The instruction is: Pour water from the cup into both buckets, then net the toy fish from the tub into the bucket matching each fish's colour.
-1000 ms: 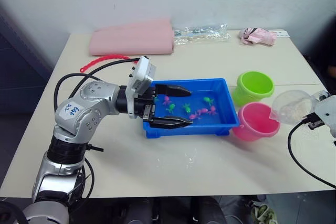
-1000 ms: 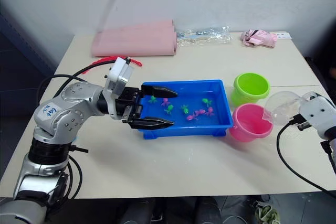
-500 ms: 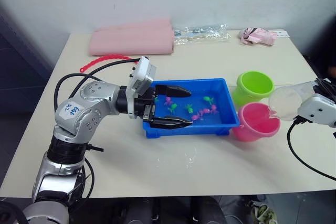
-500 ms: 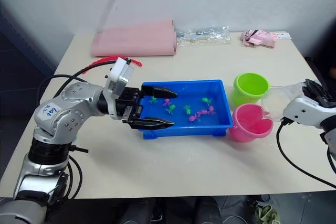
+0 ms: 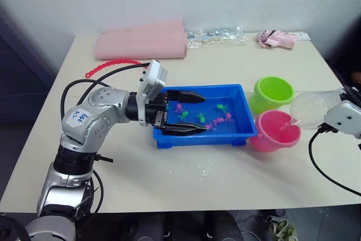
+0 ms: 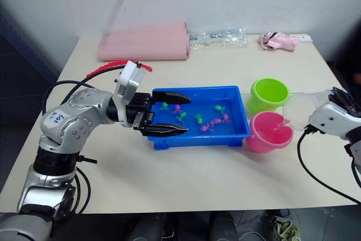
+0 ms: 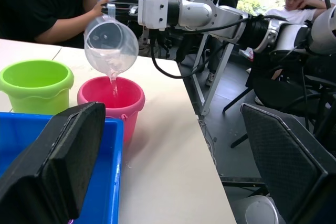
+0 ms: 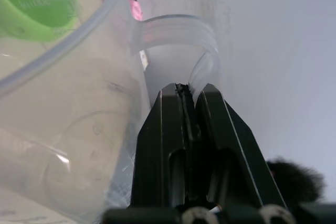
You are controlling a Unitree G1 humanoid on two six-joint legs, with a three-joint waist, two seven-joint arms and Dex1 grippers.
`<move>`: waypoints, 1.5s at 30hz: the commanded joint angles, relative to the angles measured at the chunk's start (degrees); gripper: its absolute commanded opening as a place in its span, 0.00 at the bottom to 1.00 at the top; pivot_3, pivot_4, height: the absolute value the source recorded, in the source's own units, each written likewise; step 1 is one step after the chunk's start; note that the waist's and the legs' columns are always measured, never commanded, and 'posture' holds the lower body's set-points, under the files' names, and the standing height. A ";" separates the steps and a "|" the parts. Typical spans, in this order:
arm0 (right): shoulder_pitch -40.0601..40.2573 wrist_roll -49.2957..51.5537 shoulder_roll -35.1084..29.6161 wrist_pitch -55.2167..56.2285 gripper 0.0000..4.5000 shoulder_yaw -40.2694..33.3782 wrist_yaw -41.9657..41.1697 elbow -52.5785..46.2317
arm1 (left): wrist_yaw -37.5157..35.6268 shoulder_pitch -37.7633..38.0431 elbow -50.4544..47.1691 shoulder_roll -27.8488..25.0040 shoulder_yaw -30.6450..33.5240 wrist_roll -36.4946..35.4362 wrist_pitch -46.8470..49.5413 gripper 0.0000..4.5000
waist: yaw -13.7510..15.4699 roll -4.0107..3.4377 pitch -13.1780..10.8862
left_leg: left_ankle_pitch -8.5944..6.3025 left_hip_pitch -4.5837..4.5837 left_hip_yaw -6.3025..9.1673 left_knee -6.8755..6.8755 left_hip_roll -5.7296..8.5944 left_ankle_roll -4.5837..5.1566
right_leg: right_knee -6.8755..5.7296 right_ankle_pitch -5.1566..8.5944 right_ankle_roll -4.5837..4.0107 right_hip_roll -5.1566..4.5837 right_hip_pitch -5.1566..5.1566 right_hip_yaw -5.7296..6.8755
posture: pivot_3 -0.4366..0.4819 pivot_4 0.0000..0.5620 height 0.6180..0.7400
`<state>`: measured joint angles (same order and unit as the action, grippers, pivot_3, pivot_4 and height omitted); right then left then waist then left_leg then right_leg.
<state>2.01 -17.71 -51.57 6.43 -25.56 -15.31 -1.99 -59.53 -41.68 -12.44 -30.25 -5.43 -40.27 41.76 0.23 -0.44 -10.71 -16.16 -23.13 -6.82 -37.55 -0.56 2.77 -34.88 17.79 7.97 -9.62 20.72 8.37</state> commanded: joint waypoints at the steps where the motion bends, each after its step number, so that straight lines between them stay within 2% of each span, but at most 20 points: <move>1: -2.14 9.28 3.17 -7.39 0.01 -4.48 -2.95 -2.66 | 0.36 -1.86 0.83 0.67 1.48 -0.33 -0.58 1.00 | -0.01 0.00 0.00 | 0.00 0.00 0.00 -0.01 0.00 0.00 | -0.01 0.00 0.00 0.00 -0.01 0.00 | 0.48 0.27 0.98; 7: -8.71 20.49 8.39 -23.50 0.01 -8.01 -3.79 -3.57 | 3.13 -3.46 3.66 2.25 2.08 0.51 -0.09 1.00 | -0.08 -0.01 0.01 | 0.00 -0.02 0.04 -0.15 -0.01 0.00 | -0.14 0.00 0.00 0.00 -0.02 0.01 | 0.48 0.27 0.98; 13: -19.74 19.86 7.21 -28.10 0.01 -4.09 -0.18 3.19 | 4.62 -4.71 5.52 3.30 1.96 2.12 -0.82 1.00 | -0.29 -0.02 0.01 | 0.00 -0.02 0.02 -0.16 -0.02 0.00 | -0.19 0.00 -0.01 0.01 0.03 -0.01 | 0.48 0.27 0.98; 19: -30.97 12.27 5.12 -22.05 0.01 4.89 5.55 17.25 | 5.78 -5.74 7.03 4.44 2.19 3.18 -1.41 1.00 | -0.26 -0.02 0.01 | 0.00 -0.09 -0.06 -0.16 0.00 0.00 | -0.21 0.00 -0.02 0.00 0.14 -0.06 | 0.48 0.27 0.98; 28: -41.27 -5.51 -2.07 -7.07 0.01 23.25 11.99 33.14 | 6.53 -4.68 4.94 4.19 2.75 2.81 -1.26 1.00 | -0.56 -0.02 0.01 | 0.00 -0.23 -0.34 -0.02 0.00 0.00 | -0.27 0.00 -0.01 0.00 0.54 -0.31 | 0.48 0.27 0.98; 36: -48.00 -14.60 -5.66 2.28 0.01 31.95 14.85 40.63 | 7.35 -3.86 3.91 4.40 3.10 2.67 -1.38 1.00 | -0.48 -0.02 0.01 | 0.00 -0.23 -0.46 -0.02 -0.02 0.00 | -0.34 0.00 -0.01 0.01 0.65 -0.47 | 0.48 0.27 0.98; 41: -52.18 -24.59 -8.42 8.03 0.01 39.25 18.48 41.94 | 7.95 -3.18 3.23 4.80 3.49 2.67 -1.56 1.00 | -0.66 -0.02 0.01 | 0.00 -0.23 -0.57 0.00 -0.03 0.00 | -0.41 0.00 -0.02 0.01 0.76 -0.60 | 0.48 0.27 0.98; 45: -54.12 -27.00 -8.53 10.98 0.01 41.58 19.53 43.95 | 8.25 -2.89 2.87 4.87 3.69 2.58 -1.67 1.00 | -0.72 -0.01 0.00 | 0.00 -0.23 -0.58 -0.01 -0.04 0.00 | -0.41 0.00 -0.02 0.01 0.77 -0.61 | 0.48 0.27 0.98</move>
<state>-50.33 -42.85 -58.45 15.24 15.56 2.47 41.08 -51.51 -44.49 -6.90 -25.47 -3.18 -37.17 41.16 -0.49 -0.46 -10.71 -16.16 -23.35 -7.41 -37.56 -0.61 2.77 -35.29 17.79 7.95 -9.61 21.49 7.77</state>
